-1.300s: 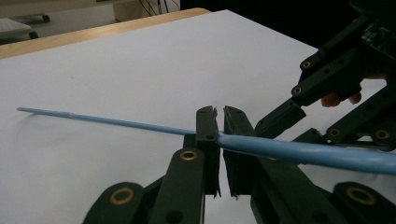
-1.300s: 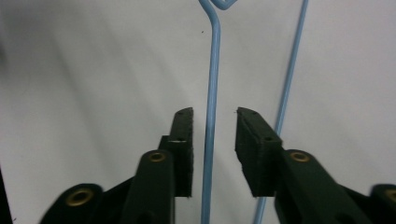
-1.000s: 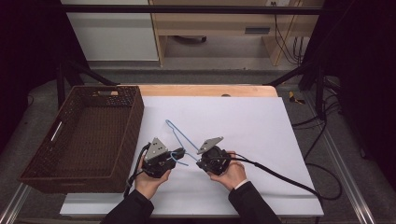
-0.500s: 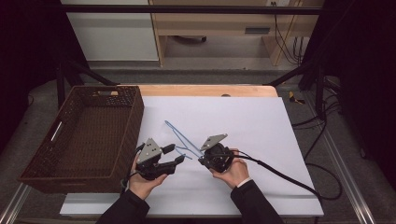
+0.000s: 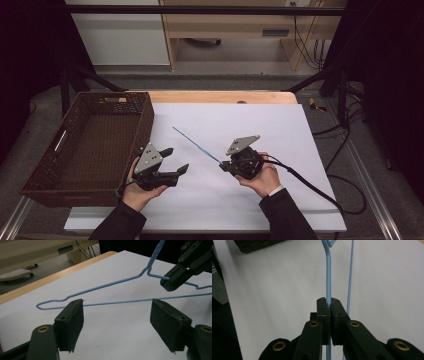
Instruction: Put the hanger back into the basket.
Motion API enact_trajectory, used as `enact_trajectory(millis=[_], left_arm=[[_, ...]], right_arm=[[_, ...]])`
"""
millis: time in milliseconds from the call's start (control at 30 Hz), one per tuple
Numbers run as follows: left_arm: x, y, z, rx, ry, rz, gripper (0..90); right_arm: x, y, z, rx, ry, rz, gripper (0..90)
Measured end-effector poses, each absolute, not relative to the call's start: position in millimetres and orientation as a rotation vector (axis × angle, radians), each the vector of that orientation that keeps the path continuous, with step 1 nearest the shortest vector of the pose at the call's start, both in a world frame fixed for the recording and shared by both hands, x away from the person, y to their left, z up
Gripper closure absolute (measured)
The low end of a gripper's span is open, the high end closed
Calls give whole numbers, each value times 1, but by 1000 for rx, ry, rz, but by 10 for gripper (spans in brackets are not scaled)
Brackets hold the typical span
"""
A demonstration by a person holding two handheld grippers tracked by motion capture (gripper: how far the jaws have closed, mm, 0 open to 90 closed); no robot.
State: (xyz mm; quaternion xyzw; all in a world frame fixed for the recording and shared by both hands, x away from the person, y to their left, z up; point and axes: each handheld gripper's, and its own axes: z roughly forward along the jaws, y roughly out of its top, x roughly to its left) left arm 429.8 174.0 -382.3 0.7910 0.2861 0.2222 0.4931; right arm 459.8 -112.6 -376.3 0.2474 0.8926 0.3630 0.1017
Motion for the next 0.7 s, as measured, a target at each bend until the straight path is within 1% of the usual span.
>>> enact_trajectory(millis=[233,467,567,700], left_arm=[[433,167,-370,1993,628,543,236],[440,154,-368,2067,565,551,170],[442,149,-370,2099,535,542,158],[445,143,-373,2147,488,539,184]], right_arm=[[453,-122,-367,664,2683,1111,881],[447,-123,-366,616,2740,1129,880],[446,-123,-366,604,2757,1125,881],[445,-123,-366,589,2779,1117,881]])
